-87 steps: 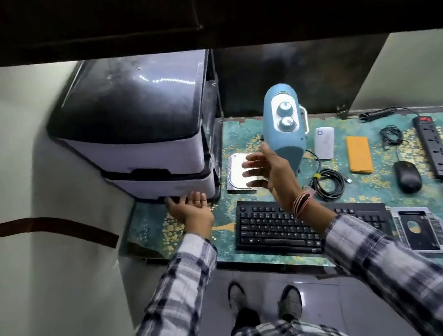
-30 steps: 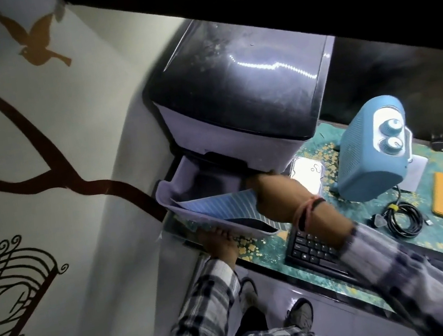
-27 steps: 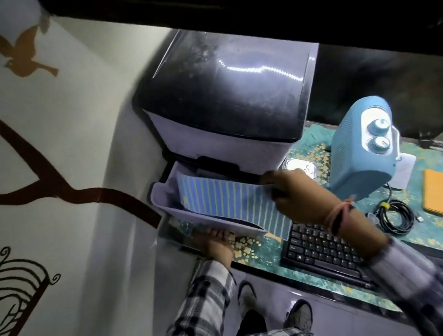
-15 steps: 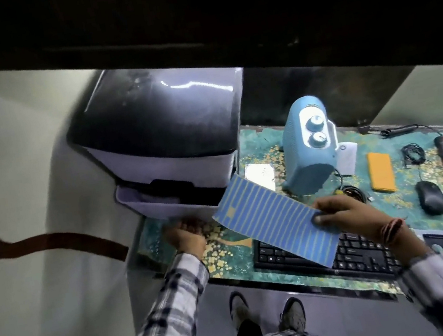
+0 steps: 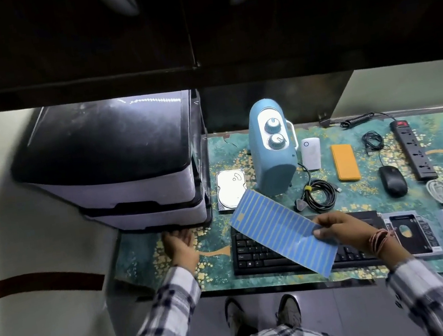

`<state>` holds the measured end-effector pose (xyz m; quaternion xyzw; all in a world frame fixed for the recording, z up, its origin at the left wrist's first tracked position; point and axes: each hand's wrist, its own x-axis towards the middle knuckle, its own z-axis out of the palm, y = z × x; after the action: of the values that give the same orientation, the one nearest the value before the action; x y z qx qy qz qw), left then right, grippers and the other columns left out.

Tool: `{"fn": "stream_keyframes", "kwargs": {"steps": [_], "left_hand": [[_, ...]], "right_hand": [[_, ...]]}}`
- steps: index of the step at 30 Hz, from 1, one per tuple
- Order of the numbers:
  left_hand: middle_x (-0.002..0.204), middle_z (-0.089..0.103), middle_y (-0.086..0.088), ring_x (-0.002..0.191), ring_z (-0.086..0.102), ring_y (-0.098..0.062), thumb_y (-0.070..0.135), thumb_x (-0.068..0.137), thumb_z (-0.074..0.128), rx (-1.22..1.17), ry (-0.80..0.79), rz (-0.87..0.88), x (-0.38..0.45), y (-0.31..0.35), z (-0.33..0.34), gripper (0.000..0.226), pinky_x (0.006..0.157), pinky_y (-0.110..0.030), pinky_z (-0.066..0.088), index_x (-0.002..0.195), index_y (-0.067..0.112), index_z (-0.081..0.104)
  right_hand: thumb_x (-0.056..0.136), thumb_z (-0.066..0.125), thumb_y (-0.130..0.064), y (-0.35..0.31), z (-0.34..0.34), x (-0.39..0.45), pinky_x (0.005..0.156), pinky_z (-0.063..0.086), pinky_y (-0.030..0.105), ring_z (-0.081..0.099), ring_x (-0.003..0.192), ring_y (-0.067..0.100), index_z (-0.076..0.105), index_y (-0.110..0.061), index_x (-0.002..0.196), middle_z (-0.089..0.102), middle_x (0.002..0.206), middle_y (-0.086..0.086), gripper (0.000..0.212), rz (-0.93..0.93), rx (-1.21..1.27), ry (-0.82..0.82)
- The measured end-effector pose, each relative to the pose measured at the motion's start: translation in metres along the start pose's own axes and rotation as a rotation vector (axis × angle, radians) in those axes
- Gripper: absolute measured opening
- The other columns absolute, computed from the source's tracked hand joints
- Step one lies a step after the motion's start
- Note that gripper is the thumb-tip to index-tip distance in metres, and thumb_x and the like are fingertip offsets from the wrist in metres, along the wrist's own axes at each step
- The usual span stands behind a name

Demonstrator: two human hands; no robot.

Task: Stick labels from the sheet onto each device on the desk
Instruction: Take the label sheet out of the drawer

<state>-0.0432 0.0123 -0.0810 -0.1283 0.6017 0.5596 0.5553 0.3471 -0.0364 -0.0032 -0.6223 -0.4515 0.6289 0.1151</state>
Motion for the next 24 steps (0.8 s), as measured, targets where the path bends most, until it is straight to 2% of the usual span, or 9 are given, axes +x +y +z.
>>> {"fn": "stream_keyframes", "kwargs": {"steps": [2, 6, 10, 12, 14, 17, 19, 24], "left_hand": [[0.114, 0.065, -0.017, 0.108, 0.063, -0.031, 0.045, 0.107, 0.036, 0.155, -0.106, -0.029, -0.025, -0.028, 0.005, 0.046, 0.097, -0.039, 0.051, 0.105, 0.005, 0.058], [0.114, 0.070, -0.023, 0.108, 0.066, -0.037, 0.054, 0.101, 0.049, 0.373, -0.412, -0.117, -0.071, -0.074, 0.012, 0.058, 0.098, -0.048, 0.054, 0.118, 0.000, 0.061], [0.124, 0.069, -0.023, 0.115, 0.066, -0.039, 0.033, 0.095, 0.067, 0.465, -0.578, -0.140, -0.086, -0.099, 0.020, 0.046, 0.097, -0.048, 0.055, 0.125, -0.001, 0.063], [0.126, 0.067, -0.024, 0.111, 0.069, -0.036, 0.022, 0.092, 0.071, 0.442, -0.580, -0.111, -0.089, -0.104, 0.024, 0.037, 0.090, -0.045, 0.058, 0.121, 0.001, 0.063], [0.121, 0.070, -0.022, 0.103, 0.072, -0.031, 0.013, 0.093, 0.069, 0.391, -0.538, -0.068, -0.091, -0.100, 0.028, 0.023, 0.083, -0.041, 0.059, 0.114, 0.004, 0.066], [0.116, 0.073, -0.018, 0.100, 0.072, -0.028, 0.002, 0.094, 0.065, 0.334, -0.485, 0.017, -0.089, -0.087, 0.032, 0.017, 0.084, -0.037, 0.060, 0.111, 0.002, 0.069], [0.113, 0.074, -0.019, 0.099, 0.072, -0.029, 0.001, 0.092, 0.068, 0.349, -0.474, 0.084, -0.088, -0.081, 0.033, 0.019, 0.081, -0.035, 0.060, 0.110, -0.002, 0.070], [0.112, 0.074, -0.021, 0.101, 0.072, -0.034, 0.008, 0.084, 0.080, 0.369, -0.442, 0.202, -0.095, -0.080, 0.034, 0.031, 0.093, -0.044, 0.056, 0.110, -0.005, 0.070]], "right_hand": [[0.095, 0.058, -0.001, 0.002, 0.000, 0.002, 0.085, 0.058, 0.050, 0.071, 0.090, 0.037, 0.068, 0.002, 0.098, 0.074, 0.100, 0.022, 0.011, 0.007, 0.037, 0.032], [0.095, 0.057, -0.001, 0.001, 0.006, 0.005, 0.085, 0.056, 0.051, 0.070, 0.085, 0.033, 0.068, 0.002, 0.094, 0.073, 0.095, 0.021, 0.011, 0.003, 0.092, 0.075], [0.095, 0.057, -0.001, 0.001, 0.013, 0.009, 0.086, 0.055, 0.053, 0.069, 0.086, 0.035, 0.067, 0.002, 0.092, 0.071, 0.099, 0.027, 0.011, -0.001, 0.092, 0.054], [0.094, 0.058, -0.001, 0.003, 0.015, 0.010, 0.086, 0.055, 0.054, 0.068, 0.084, 0.034, 0.069, 0.000, 0.088, 0.072, 0.096, 0.026, 0.012, -0.008, 0.074, 0.036], [0.094, 0.058, -0.001, 0.009, 0.015, 0.012, 0.087, 0.054, 0.056, 0.069, 0.085, 0.036, 0.068, 0.005, 0.093, 0.072, 0.099, 0.027, 0.012, 0.003, 0.076, 0.021], [0.094, 0.058, -0.001, 0.018, 0.010, 0.011, 0.087, 0.057, 0.053, 0.070, 0.091, 0.041, 0.066, 0.010, 0.098, 0.072, 0.102, 0.028, 0.014, 0.040, 0.078, 0.027], [0.094, 0.058, 0.001, 0.023, 0.007, 0.011, 0.082, 0.060, 0.047, 0.071, 0.086, 0.035, 0.065, 0.010, 0.098, 0.072, 0.101, 0.028, 0.012, 0.052, 0.100, 0.035], [0.095, 0.061, -0.003, 0.018, 0.005, 0.009, 0.061, 0.056, 0.024, 0.070, 0.070, 0.017, 0.064, 0.002, 0.091, 0.071, 0.088, 0.013, 0.007, 0.060, 0.088, 0.055]]}}
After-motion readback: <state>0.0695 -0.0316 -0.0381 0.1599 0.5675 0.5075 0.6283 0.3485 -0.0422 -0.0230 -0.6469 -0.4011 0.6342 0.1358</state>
